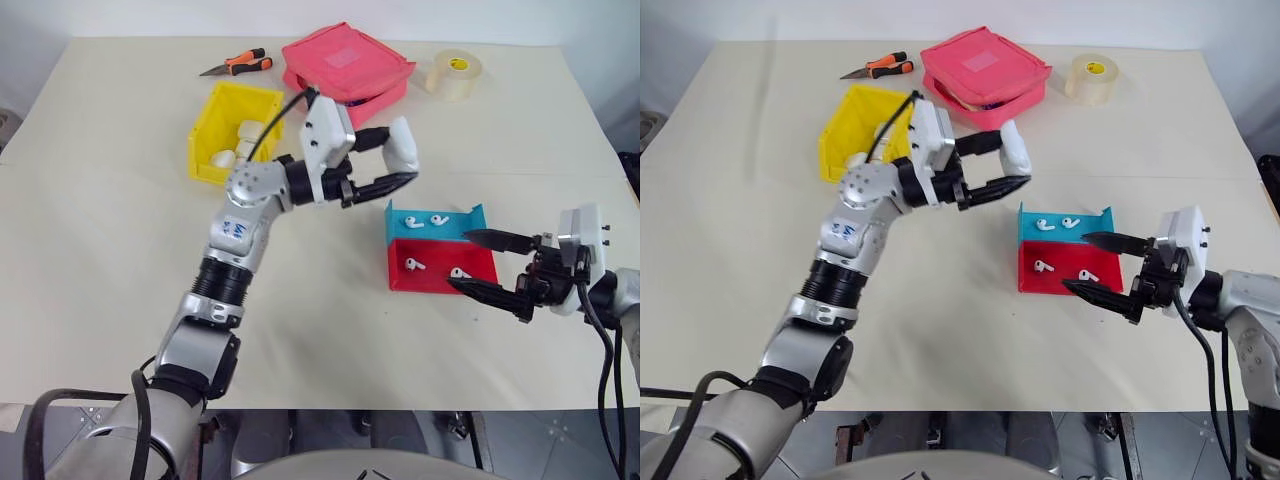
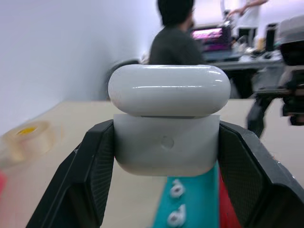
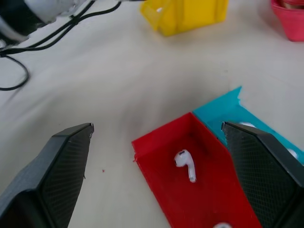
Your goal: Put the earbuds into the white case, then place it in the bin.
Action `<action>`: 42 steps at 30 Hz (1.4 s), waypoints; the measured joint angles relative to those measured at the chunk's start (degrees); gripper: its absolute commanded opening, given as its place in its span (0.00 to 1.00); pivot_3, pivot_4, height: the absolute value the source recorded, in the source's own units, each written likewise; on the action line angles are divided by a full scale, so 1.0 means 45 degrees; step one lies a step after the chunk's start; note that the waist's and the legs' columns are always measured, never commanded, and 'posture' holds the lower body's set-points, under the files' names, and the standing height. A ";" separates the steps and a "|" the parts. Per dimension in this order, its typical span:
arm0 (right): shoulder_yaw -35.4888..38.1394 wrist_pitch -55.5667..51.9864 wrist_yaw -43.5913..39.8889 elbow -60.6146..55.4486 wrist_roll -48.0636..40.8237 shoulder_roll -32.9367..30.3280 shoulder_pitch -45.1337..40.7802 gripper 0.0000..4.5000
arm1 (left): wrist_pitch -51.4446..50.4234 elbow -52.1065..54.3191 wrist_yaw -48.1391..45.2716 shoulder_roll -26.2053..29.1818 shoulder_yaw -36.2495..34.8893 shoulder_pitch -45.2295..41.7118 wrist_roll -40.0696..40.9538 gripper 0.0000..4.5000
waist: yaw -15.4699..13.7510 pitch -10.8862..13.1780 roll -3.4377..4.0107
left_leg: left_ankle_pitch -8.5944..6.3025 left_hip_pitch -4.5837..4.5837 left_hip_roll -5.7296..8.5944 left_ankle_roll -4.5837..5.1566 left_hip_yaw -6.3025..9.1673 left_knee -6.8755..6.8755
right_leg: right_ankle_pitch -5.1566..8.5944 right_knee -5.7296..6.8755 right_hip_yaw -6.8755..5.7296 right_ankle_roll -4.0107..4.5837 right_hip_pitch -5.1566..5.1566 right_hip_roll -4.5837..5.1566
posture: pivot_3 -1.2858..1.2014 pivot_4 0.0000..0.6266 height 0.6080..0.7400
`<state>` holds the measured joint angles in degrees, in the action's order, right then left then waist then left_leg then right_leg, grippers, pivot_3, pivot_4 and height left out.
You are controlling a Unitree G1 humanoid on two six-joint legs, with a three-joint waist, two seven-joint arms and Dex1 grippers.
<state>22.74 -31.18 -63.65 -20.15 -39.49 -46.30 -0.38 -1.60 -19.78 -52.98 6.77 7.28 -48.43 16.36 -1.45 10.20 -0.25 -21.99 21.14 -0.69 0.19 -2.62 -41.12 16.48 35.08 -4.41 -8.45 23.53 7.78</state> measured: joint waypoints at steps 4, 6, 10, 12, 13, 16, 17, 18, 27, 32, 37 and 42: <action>0.0488 -0.0118 0.1416 -0.1043 0.0424 0.0000 0.1039 1.00 | 0.0195 0.0826 -0.1100 0.0029 0.0505 0.1552 0.0176 0.62 | -0.0013 -0.0002 0.0004 | 0.0001 0.0001 0.0000 0.0003 0.0003 0.0000 | 0.0000 -0.0003 0.0002 0.0001 -0.0003 0.0001 | 0.52 0.24 1.00; 0.0599 -0.0344 0.2146 -0.1460 0.0662 0.0000 0.1407 1.00 | 0.0208 0.1305 -0.1597 0.0134 0.0958 0.2486 0.0201 0.62 | -0.0013 -0.0003 0.0005 | 0.0000 0.0002 -0.0001 0.0003 0.0006 -0.0010 | -0.0002 -0.0002 0.0004 0.0003 -0.0005 0.0001 | 0.52 0.24 1.00; 0.0604 -0.1420 0.3544 -0.2922 0.1201 -0.0195 0.2575 1.00 | 0.0407 0.2314 -0.2121 0.0478 0.1482 0.3828 0.0190 0.62 | -0.0074 -0.0006 0.0010 | 0.0000 0.0005 0.0000 0.0004 0.0020 -0.0012 | -0.0004 -0.0006 0.0001 0.0008 -0.0011 0.0002 | 0.52 0.24 1.00; 0.0604 -0.2102 0.4068 -0.3673 0.1403 -0.0464 0.3080 1.00 | 0.0458 0.2613 -0.2215 0.0636 0.1525 0.4294 0.0193 0.62 | -0.0060 -0.0011 0.0019 | -0.0002 -0.0002 -0.0001 0.0007 0.0021 -0.0013 | -0.0005 -0.0007 0.0003 0.0009 -0.0017 0.0002 | 0.52 0.24 1.00; 0.0604 -0.2413 0.4238 -0.3987 0.1540 -0.0803 0.3308 1.00 | 0.0481 0.2762 -0.2267 0.0665 0.1541 0.4494 0.0203 0.62 | -0.0061 -0.0014 0.0024 | -0.0003 -0.0001 0.0001 0.0009 0.0022 -0.0013 | -0.0005 -0.0007 0.0005 0.0010 -0.0017 0.0003 | 0.52 0.24 1.00; 0.0602 -0.3166 0.4271 -0.4966 0.2037 -0.2104 0.4010 1.00 | 0.0703 0.2939 -0.2449 0.0703 0.1594 0.4946 0.0286 0.62 | -0.0071 -0.0018 0.0029 | -0.0006 -0.0002 -0.0004 0.0015 0.0028 -0.0013 | -0.0005 -0.0016 0.0001 0.0011 -0.0023 -0.0002 | 0.52 0.24 1.00; 0.0602 -0.3434 0.4287 -0.5240 0.2055 -0.2333 0.4114 1.00 | 0.0786 0.2952 -0.2496 0.0701 0.1611 0.5016 0.0296 0.62 | -0.0069 -0.0018 0.0029 | -0.0007 -0.0004 -0.0004 0.0016 0.0031 -0.0013 | -0.0006 -0.0018 0.0001 0.0012 -0.0026 -0.0002 | 0.52 0.24 1.00; 0.0602 -0.3633 0.4317 -0.5432 0.2055 -0.2404 0.4133 0.96 | 0.0824 0.2977 -0.2561 0.0696 0.1610 0.5044 0.0323 0.62 | -0.0071 -0.0018 0.0029 | -0.0007 -0.0004 -0.0002 0.0017 0.0032 -0.0013 | -0.0006 -0.0018 -0.0001 0.0013 -0.0027 -0.0002 | 0.52 0.24 1.00; 0.0670 -0.5130 0.4433 -0.6267 0.2492 -0.3236 0.4265 0.72 | 0.1017 0.3387 -0.3283 0.0766 0.1630 0.5894 0.0899 0.62 | -0.0068 -0.0019 0.0031 | -0.0011 -0.0002 -0.0002 0.0025 0.0035 -0.0014 | -0.0006 -0.0024 -0.0001 0.0014 -0.0029 0.0000 | 0.52 0.24 1.00; 0.0673 -0.5853 0.4369 -0.6532 0.2485 -0.3476 0.4173 0.64 | 0.1184 0.3696 -0.3439 0.0802 0.1627 0.5994 0.1009 0.62 | -0.0056 -0.0019 0.0032 | -0.0013 -0.0004 -0.0002 0.0028 0.0037 -0.0012 | -0.0007 -0.0025 -0.0002 0.0015 -0.0031 0.0000 | 0.52 0.24 1.00; 0.0643 -0.5840 0.4350 -0.6515 0.2775 -0.3607 0.4019 0.52 | 0.1182 0.3768 -0.3434 0.0979 0.1616 0.6212 0.1059 0.62 | -0.0047 -0.0019 0.0032 | -0.0013 -0.0005 -0.0002 0.0028 0.0037 -0.0012 | -0.0007 -0.0026 -0.0001 0.0015 -0.0031 -0.0001 | 0.52 0.24 1.00; 0.0108 -0.6157 0.4460 -0.6352 0.2858 -0.4031 0.3093 0.52 | 0.1185 0.3855 -0.3429 0.1037 0.1616 0.6385 0.1189 0.62 | -0.0043 -0.0020 0.0033 | -0.0013 -0.0004 -0.0003 0.0028 0.0040 -0.0013 | -0.0007 -0.0028 -0.0001 0.0015 -0.0031 -0.0001 | 0.52 0.24 1.00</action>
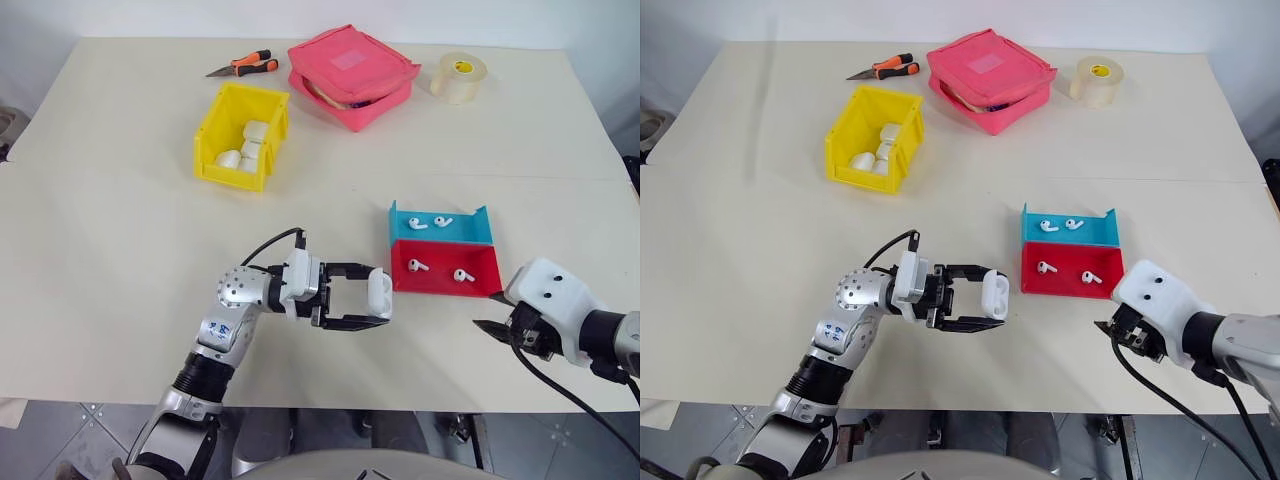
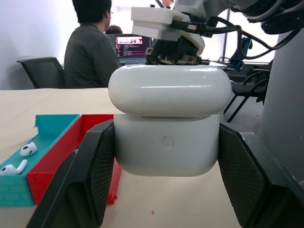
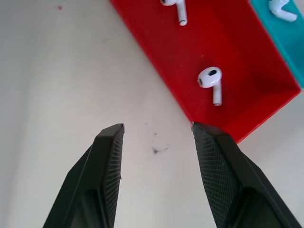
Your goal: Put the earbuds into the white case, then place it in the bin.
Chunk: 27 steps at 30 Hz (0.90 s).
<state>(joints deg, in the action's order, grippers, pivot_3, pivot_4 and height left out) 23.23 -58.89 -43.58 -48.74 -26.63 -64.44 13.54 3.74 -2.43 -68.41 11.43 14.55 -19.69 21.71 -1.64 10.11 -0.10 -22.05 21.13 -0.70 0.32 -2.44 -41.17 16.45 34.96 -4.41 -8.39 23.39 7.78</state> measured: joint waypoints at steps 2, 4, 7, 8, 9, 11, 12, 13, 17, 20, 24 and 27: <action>-0.0530 0.0025 0.0019 0.0203 0.0139 -0.0172 -0.0323 0.52 | 0.0004 0.0028 0.0002 0.0001 0.0000 0.0016 0.0039 0.62 | -0.0001 0.0000 0.0000 | 0.0000 -0.0001 0.0000 0.0000 0.0000 0.0000 | 0.0000 0.0000 -0.0001 0.0000 0.0000 0.0000 | 0.52 0.24 1.00; -0.1077 0.0043 0.0016 0.0472 0.0199 -0.0378 -0.0671 0.52 | 0.0014 0.0051 -0.0004 0.0004 0.0002 0.0037 0.0078 0.62 | 0.0011 0.0000 0.0000 | 0.0000 -0.0001 0.0000 0.0000 -0.0001 0.0001 | 0.0000 0.0001 0.0000 0.0000 0.0000 0.0000 | 0.52 0.24 1.00; -0.1888 -0.0026 0.0007 0.1023 0.0216 -0.0712 -0.1691 0.52 | 0.0019 0.0126 -0.0025 0.0021 0.0008 0.0071 0.0135 0.62 | 0.0038 -0.0001 0.0001 | 0.0000 -0.0001 -0.0002 0.0000 0.0001 0.0003 | 0.0001 0.0000 -0.0001 0.0002 0.0002 -0.0001 | 0.52 0.24 1.00; -0.2124 -0.0110 0.0007 0.1214 0.0211 -0.0795 -0.2025 0.52 | 0.0019 0.0162 -0.0034 0.0033 0.0015 0.0078 0.0140 0.62 | 0.0034 -0.0001 0.0001 | 0.0000 -0.0002 -0.0003 -0.0001 0.0002 0.0002 | 0.0001 0.0000 -0.0001 0.0002 0.0002 -0.0001 | 0.52 0.24 1.00; -0.2383 -0.0255 -0.0013 0.1430 0.0211 -0.0903 -0.2387 0.52 | 0.0019 0.0216 -0.0037 0.0051 0.0013 0.0093 0.0144 0.62 | 0.0029 -0.0001 0.0001 | 0.0000 0.0000 -0.0002 0.0000 0.0001 -0.0001 | 0.0001 0.0001 -0.0001 0.0002 0.0002 0.0001 | 0.52 0.24 1.00; -0.2878 -0.0273 -0.0126 0.1791 0.0220 -0.1185 -0.2907 0.52 | 0.0020 0.0307 -0.0038 0.0079 0.0012 0.0111 0.0148 0.62 | 0.0029 -0.0001 0.0001 | 0.0000 0.0001 -0.0001 0.0000 0.0001 0.0000 | 0.0001 -0.0002 -0.0001 0.0002 0.0001 0.0002 | 0.52 0.24 1.00; -0.3086 -0.0258 -0.0176 0.1940 0.0237 -0.1265 -0.3115 0.52 | 0.0020 0.0317 -0.0036 0.0089 0.0009 0.0113 0.0148 0.62 | 0.0023 -0.0001 0.0002 | 0.0000 0.0001 -0.0001 0.0000 0.0002 0.0000 | 0.0001 -0.0002 -0.0002 0.0002 0.0001 0.0003 | 0.52 0.24 1.00; -0.3247 -0.0226 -0.0222 0.2019 0.0266 -0.1291 -0.3278 0.52 | 0.0020 0.0321 -0.0033 0.0093 0.0009 0.0114 0.0149 0.62 | 0.0020 -0.0001 0.0001 | 0.0000 0.0004 -0.0001 0.0000 0.0002 0.0000 | 0.0001 -0.0002 -0.0003 0.0002 0.0002 0.0003 | 0.52 0.24 1.00; -0.4372 0.0327 -0.0457 0.2636 0.0661 -0.1335 -0.4266 0.52 | 0.0025 0.0386 0.0044 0.0089 0.0000 0.0157 0.0147 0.62 | 0.0044 -0.0001 0.0001 | 0.0000 0.0003 -0.0003 -0.0001 0.0001 0.0001 | 0.0001 -0.0003 -0.0003 0.0002 0.0003 0.0001 | 0.52 0.24 1.00; -0.5228 0.0804 -0.0714 0.3206 0.1068 -0.1376 -0.5113 0.52 | 0.0023 0.0468 0.0144 0.0113 0.0013 0.0310 0.0145 0.62 | 0.0056 -0.0001 0.0002 | 0.0000 0.0003 -0.0003 -0.0001 -0.0001 0.0001 | 0.0001 -0.0006 -0.0002 0.0002 0.0004 0.0002 | 0.52 0.24 1.00; -0.6364 0.1174 -0.1173 0.3993 0.1557 -0.1388 -0.6208 0.52 | 0.0016 0.0617 0.0260 0.0161 0.0026 0.0498 0.0144 0.62 | 0.0047 -0.0001 0.0002 | 0.0000 0.0005 -0.0004 -0.0001 0.0001 0.0000 | 0.0000 -0.0005 -0.0004 0.0002 0.0004 0.0002 | 0.52 0.24 1.00; -0.7101 0.1560 -0.1555 0.4673 0.1988 -0.1382 -0.6975 0.52 | 0.0016 0.0829 0.0309 0.0195 0.0030 0.0527 0.0141 0.62 | 0.0060 -0.0001 0.0003 | 0.0000 0.0006 -0.0005 -0.0001 0.0000 0.0002 | 0.0001 -0.0009 -0.0004 0.0002 0.0006 0.0002 | 0.52 0.24 1.00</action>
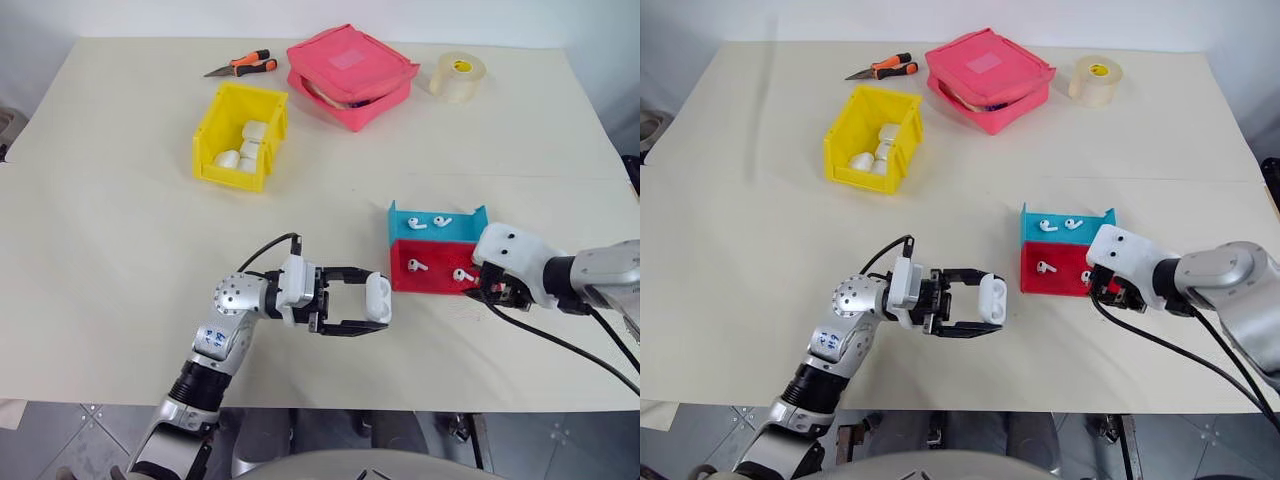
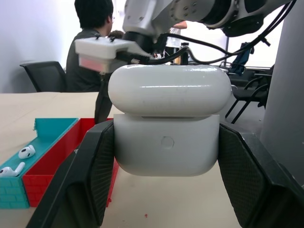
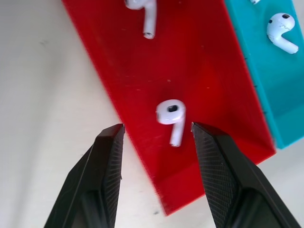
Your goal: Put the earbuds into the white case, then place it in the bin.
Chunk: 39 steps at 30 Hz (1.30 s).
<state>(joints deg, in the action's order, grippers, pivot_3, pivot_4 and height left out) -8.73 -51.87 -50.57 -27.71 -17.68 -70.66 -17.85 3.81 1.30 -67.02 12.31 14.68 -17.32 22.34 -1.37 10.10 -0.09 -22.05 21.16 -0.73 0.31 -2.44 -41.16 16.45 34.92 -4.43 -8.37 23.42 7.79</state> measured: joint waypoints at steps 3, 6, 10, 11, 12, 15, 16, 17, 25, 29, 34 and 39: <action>-0.0643 0.0453 -0.0428 0.0537 0.0455 0.0091 -0.0636 0.52 | 0.0001 0.0063 0.0031 0.0052 -0.0002 0.0008 -0.0002 0.62 | 0.0002 -0.0001 0.0001 | 0.0000 0.0001 -0.0001 0.0000 0.0000 0.0000 | 0.0000 -0.0002 -0.0002 0.0000 -0.0001 -0.0001 | 0.52 0.24 1.00; -0.1228 0.0733 -0.0867 0.1065 0.0776 0.0346 -0.1154 0.52 | 0.0001 0.0066 0.0050 0.0081 -0.0002 0.0007 -0.0003 0.62 | -0.0004 -0.0001 0.0001 | 0.0000 0.0003 -0.0002 0.0000 0.0000 0.0001 | 0.0000 -0.0003 -0.0004 0.0000 0.0000 -0.0001 | 0.52 0.24 1.00; -0.1653 0.1035 -0.1309 0.1593 0.1209 0.0667 -0.1635 0.52 | 0.0002 0.0067 0.0145 0.0084 -0.0006 0.0004 -0.0007 0.62 | -0.0001 -0.0001 0.0002 | 0.0000 0.0004 0.0000 -0.0001 -0.0001 0.0000 | 0.0000 -0.0003 -0.0004 0.0000 0.0001 0.0000 | 0.52 0.24 1.00; -0.1698 0.1068 -0.1398 0.1719 0.1266 0.0735 -0.1726 0.52 | 0.0002 0.0067 0.0171 0.0084 -0.0006 0.0004 -0.0008 0.62 | -0.0002 -0.0001 0.0002 | 0.0000 0.0004 0.0000 0.0000 -0.0001 0.0000 | 0.0000 -0.0002 -0.0004 0.0000 0.0001 0.0000 | 0.52 0.24 1.00; -0.1728 0.1095 -0.1443 0.1763 0.1310 0.0749 -0.1752 0.52 | 0.0002 0.0067 0.0184 0.0083 -0.0006 0.0004 -0.0008 0.62 | -0.0006 -0.0001 0.0002 | 0.0000 0.0005 -0.0001 -0.0001 0.0000 -0.0001 | 0.0000 -0.0002 -0.0005 0.0000 0.0001 0.0000 | 0.52 0.24 1.00; -0.1902 0.1238 -0.1722 0.1936 0.1579 0.0849 -0.1835 0.52 | 0.0001 0.0080 0.0244 0.0104 -0.0005 0.0005 -0.0008 0.62 | 0.0004 -0.0001 0.0002 | 0.0000 0.0004 -0.0001 -0.0001 -0.0002 -0.0001 | 0.0000 -0.0003 -0.0005 0.0000 0.0001 0.0000 | 0.52 0.24 1.00; -0.1955 0.1252 -0.1779 0.1997 0.1643 0.0885 -0.1838 0.52 | 0.0001 0.0095 0.0256 0.0111 -0.0005 0.0005 -0.0008 0.62 | -0.0001 -0.0001 0.0002 | 0.0000 0.0004 -0.0002 -0.0001 -0.0002 -0.0001 | 0.0000 -0.0002 -0.0005 0.0000 0.0001 0.0000 | 0.52 0.24 1.00; -0.1980 0.1268 -0.1846 0.2044 0.1688 0.0904 -0.1845 0.52 | 0.0000 0.0111 0.0269 0.0125 -0.0006 0.0005 -0.0009 0.62 | -0.0002 -0.0001 0.0002 | 0.0000 0.0003 -0.0001 -0.0001 -0.0001 -0.0001 | 0.0000 -0.0001 -0.0005 0.0000 0.0001 0.0000 | 0.52 0.24 1.00; -0.1985 0.1471 -0.2179 0.2221 0.2064 0.1250 -0.1958 0.23 | 0.0001 0.0125 0.0342 0.0160 -0.0003 0.0006 -0.0008 0.62 | 0.0005 -0.0001 0.0002 | 0.0000 0.0002 -0.0003 -0.0001 -0.0002 -0.0002 | 0.0000 -0.0002 -0.0006 0.0000 0.0000 -0.0001 | 0.52 0.24 1.00; -0.1985 0.1512 -0.2233 0.2252 0.2218 0.1363 -0.1965 0.00 | 0.0001 0.0126 0.0431 0.0153 -0.0003 0.0006 -0.0009 0.62 | -0.0002 -0.0001 0.0002 | 0.0000 0.0003 -0.0002 -0.0001 -0.0001 -0.0002 | 0.0000 -0.0001 -0.0006 0.0000 0.0000 0.0000 | 0.52 0.24 1.00; -0.1985 0.1529 -0.2287 0.2259 0.2392 0.1369 -0.1967 0.00 | 0.0002 0.0126 0.0455 0.0145 -0.0001 0.0006 -0.0009 0.62 | -0.0002 -0.0001 0.0002 | 0.0000 0.0002 -0.0002 -0.0001 -0.0001 -0.0002 | 0.0000 -0.0002 -0.0006 0.0000 -0.0001 0.0000 | 0.52 0.24 1.00; -0.1879 0.1646 -0.2213 0.2262 0.2437 0.1667 -0.1965 0.00 | 0.0002 0.0124 0.0475 0.0138 -0.0001 0.0003 -0.0011 0.62 | 0.0007 -0.0001 0.0002 | 0.0000 0.0002 -0.0003 -0.0002 -0.0002 -0.0001 | 0.0000 -0.0001 -0.0006 0.0000 0.0001 -0.0001 | 0.52 0.24 1.00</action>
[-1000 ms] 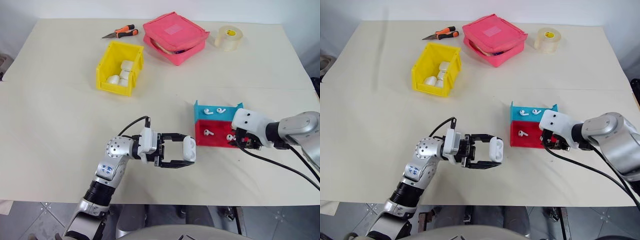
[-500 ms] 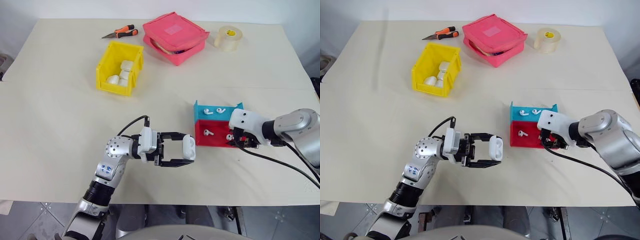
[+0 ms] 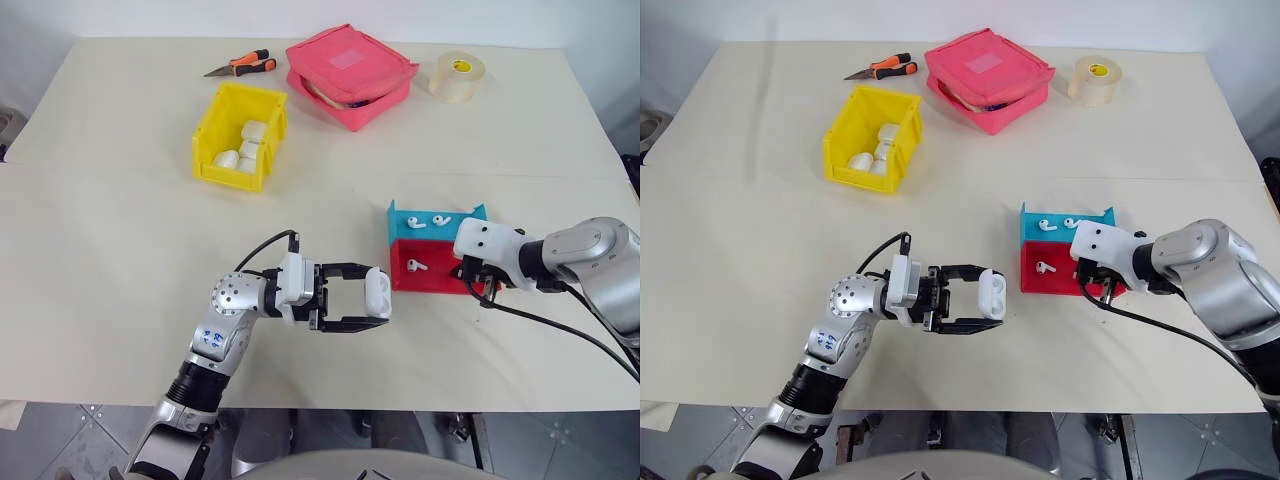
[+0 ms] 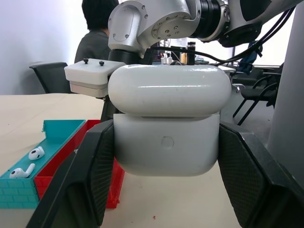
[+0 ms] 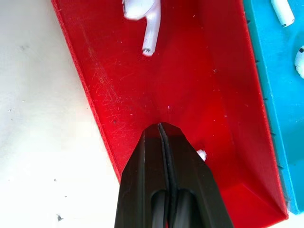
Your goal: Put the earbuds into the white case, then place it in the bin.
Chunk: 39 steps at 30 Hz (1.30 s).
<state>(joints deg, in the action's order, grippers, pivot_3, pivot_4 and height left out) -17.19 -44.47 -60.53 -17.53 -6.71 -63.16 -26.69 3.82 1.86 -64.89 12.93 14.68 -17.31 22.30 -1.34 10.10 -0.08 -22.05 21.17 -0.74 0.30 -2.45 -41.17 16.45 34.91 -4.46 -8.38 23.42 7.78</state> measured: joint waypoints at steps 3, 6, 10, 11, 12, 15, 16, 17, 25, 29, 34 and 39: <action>0.0053 0.0430 -0.0005 -0.0003 -0.0029 0.0076 0.0010 0.00 | 0.0000 -0.0003 -0.0001 0.0002 -0.0001 -0.0010 -0.0001 0.62 | -0.0009 0.0000 0.0000 | 0.0000 0.0002 0.0003 0.0000 0.0000 -0.0001 | 0.0000 -0.0002 0.0000 0.0000 0.0000 0.0002 | 0.52 0.24 1.00; 0.0622 0.0470 0.0010 -0.0018 -0.0114 0.0073 0.0037 0.00 | 0.0000 -0.0008 -0.0005 0.0000 -0.0001 -0.0027 -0.0001 0.62 | -0.0016 0.0000 0.0000 | 0.0000 0.0003 0.0003 0.0000 0.0000 -0.0001 | 0.0000 -0.0001 0.0000 0.0000 -0.0001 0.0003 | 0.52 0.24 1.00; 0.1312 0.0435 -0.0007 -0.0165 -0.0125 -0.0380 0.0296 0.04 | 0.0000 -0.0025 -0.0016 -0.0078 0.0003 -0.0115 -0.0002 0.62 | -0.0023 0.0000 0.0000 | 0.0000 0.0004 0.0003 0.0000 0.0000 0.0000 | 0.0000 -0.0003 -0.0003 0.0000 -0.0002 0.0002 | 0.52 0.24 1.00; 0.1479 0.0415 -0.0014 -0.0257 -0.0125 -0.0474 0.0484 0.08 | 0.0000 -0.0038 -0.0031 -0.0087 0.0003 -0.0124 -0.0002 0.62 | -0.0014 0.0000 0.0000 | 0.0000 0.0003 0.0003 0.0000 -0.0002 0.0000 | 0.0000 -0.0003 -0.0002 0.0000 -0.0001 0.0003 | 0.52 0.24 1.00; 0.1528 0.0402 -0.0025 -0.0360 -0.0128 -0.0566 0.0658 0.13 | -0.0001 -0.0052 -0.0034 -0.0100 0.0007 -0.0138 -0.0002 0.62 | -0.0013 0.0000 0.0000 | 0.0000 0.0002 0.0002 0.0000 -0.0001 0.0000 | 0.0000 -0.0002 -0.0002 0.0000 -0.0001 0.0002 | 0.52 0.24 1.00; 0.1658 0.0388 -0.0084 -0.0755 -0.0137 -0.0866 0.1205 0.33 | 0.0000 -0.0109 -0.0050 -0.0173 0.0010 -0.0216 -0.0003 0.62 | -0.0018 0.0000 0.0000 | 0.0000 0.0003 0.0003 0.0001 -0.0001 0.0000 | 0.0000 0.0000 -0.0002 0.0000 0.0000 0.0002 | 0.52 0.24 1.00; 0.1688 0.0387 -0.0120 -0.0842 -0.0132 -0.1017 0.1332 0.40 | 0.0002 -0.0142 -0.0061 -0.0184 0.0011 -0.0272 -0.0003 0.62 | -0.0025 0.0000 0.0000 | 0.0000 0.0003 0.0003 0.0000 -0.0001 -0.0001 | 0.0000 0.0001 -0.0002 0.0000 -0.0001 0.0002 | 0.52 0.24 1.00; 0.1741 0.0384 -0.0145 -0.0955 -0.0125 -0.1179 0.1433 0.48 | 0.0002 -0.0169 -0.0065 -0.0186 0.0010 -0.0342 -0.0003 0.62 | -0.0021 0.0000 0.0001 | 0.0000 0.0003 0.0003 0.0000 -0.0001 -0.0001 | 0.0000 -0.0001 -0.0002 0.0000 -0.0001 0.0002 | 0.52 0.24 1.00; 0.1953 0.0063 -0.0308 -0.1302 -0.0130 -0.1454 0.1734 0.99 | 0.0121 -0.0599 -0.0119 -0.0390 0.0025 -0.0562 -0.0017 0.62 | -0.0017 0.0000 0.0000 | 0.0000 0.0003 0.0003 0.0000 0.0000 0.0000 | 0.0000 -0.0002 -0.0001 0.0000 -0.0001 0.0003 | 0.52 0.24 1.00; 0.1953 -0.0699 -0.0663 -0.1671 -0.0411 -0.1606 0.1797 0.99 | 0.0140 -0.0600 -0.0158 -0.0419 0.0026 -0.0562 -0.0019 0.62 | -0.0015 0.0000 0.0000 | 0.0000 0.0002 0.0002 0.0000 0.0003 -0.0001 | 0.0000 -0.0002 -0.0002 0.0000 -0.0001 0.0002 | 0.52 0.24 1.00; 0.1865 -0.1521 -0.0780 -0.1834 -0.0510 -0.1779 0.1783 0.99 | 0.0141 -0.0600 -0.0142 -0.0430 0.0029 -0.0558 -0.0027 0.62 | -0.0018 0.0000 0.0000 | 0.0000 0.0003 0.0003 0.0001 0.0003 -0.0001 | 0.0000 -0.0003 -0.0001 0.0000 -0.0001 0.0003 | 0.52 0.24 1.00; 0.1223 -0.2663 -0.0727 -0.2209 -0.0540 -0.1788 0.1426 0.99 | 0.0141 -0.0595 -0.0039 -0.0460 0.0042 -0.0529 -0.0032 0.62 | -0.0022 0.0000 0.0001 | 0.0000 0.0003 0.0002 0.0000 0.0008 -0.0001 | 0.0000 -0.0002 -0.0002 0.0000 0.0000 0.0004 | 0.52 0.24 1.00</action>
<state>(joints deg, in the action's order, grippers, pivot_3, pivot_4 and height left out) -11.68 -56.45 -63.80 -27.47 -9.14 -71.21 -20.27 4.45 -0.82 -65.06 10.86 14.87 -19.69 22.15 -1.44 10.10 -0.07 -22.05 21.18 -0.73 0.31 -2.41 -41.17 16.45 34.90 -4.46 -8.38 23.42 7.80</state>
